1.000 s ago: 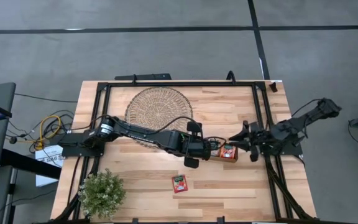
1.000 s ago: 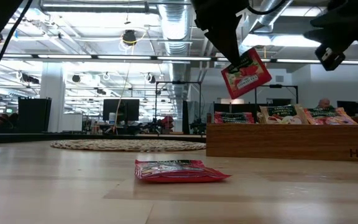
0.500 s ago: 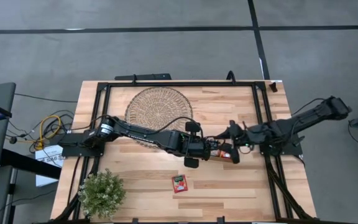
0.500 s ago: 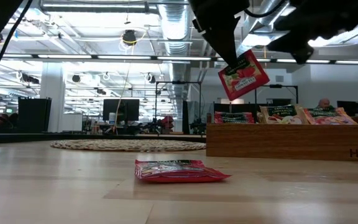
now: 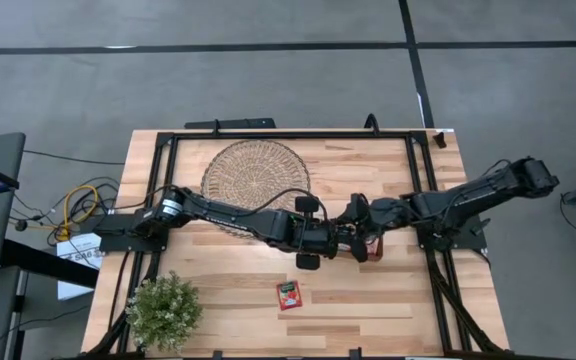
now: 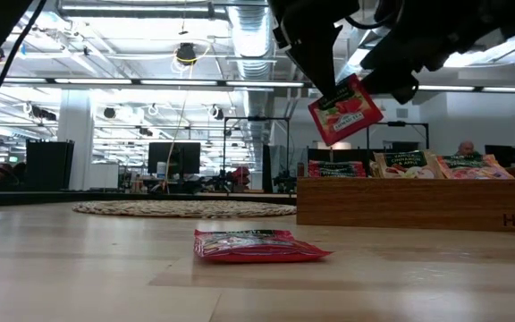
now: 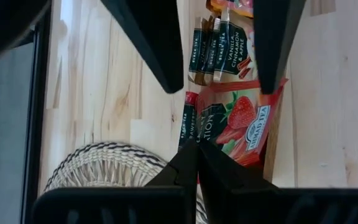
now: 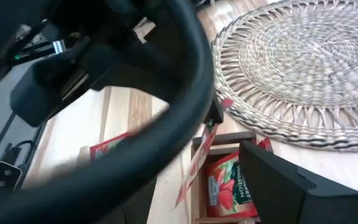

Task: Pick & Place Tea
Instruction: Put the red tea bag into the left section of the wooden organizer

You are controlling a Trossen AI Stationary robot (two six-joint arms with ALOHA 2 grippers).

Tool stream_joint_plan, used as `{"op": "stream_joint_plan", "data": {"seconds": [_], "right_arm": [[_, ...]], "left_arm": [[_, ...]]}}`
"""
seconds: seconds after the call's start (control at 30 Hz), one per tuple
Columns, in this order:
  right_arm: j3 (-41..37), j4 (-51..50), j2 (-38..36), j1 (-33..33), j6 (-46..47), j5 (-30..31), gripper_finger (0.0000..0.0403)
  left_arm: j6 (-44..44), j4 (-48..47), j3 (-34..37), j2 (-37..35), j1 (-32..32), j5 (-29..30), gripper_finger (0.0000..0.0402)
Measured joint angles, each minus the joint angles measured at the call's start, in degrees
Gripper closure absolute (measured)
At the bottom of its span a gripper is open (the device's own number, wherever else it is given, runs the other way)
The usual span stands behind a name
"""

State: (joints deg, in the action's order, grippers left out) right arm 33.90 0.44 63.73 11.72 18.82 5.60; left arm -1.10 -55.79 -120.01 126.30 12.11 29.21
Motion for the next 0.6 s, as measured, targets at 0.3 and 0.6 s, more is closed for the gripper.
{"op": "stream_joint_plan", "data": {"seconds": [0.3,0.6], "right_arm": [[3.0,0.0,4.17,-2.39,-1.84,-3.11,0.0198],[3.31,0.01,6.0,-2.83,-1.91,-4.37,0.0277]], "left_arm": [[-0.04,-0.04,0.0,-0.09,0.06,0.02,0.0401],[-0.46,0.17,0.0,-0.09,0.06,0.13,0.0401]]}}
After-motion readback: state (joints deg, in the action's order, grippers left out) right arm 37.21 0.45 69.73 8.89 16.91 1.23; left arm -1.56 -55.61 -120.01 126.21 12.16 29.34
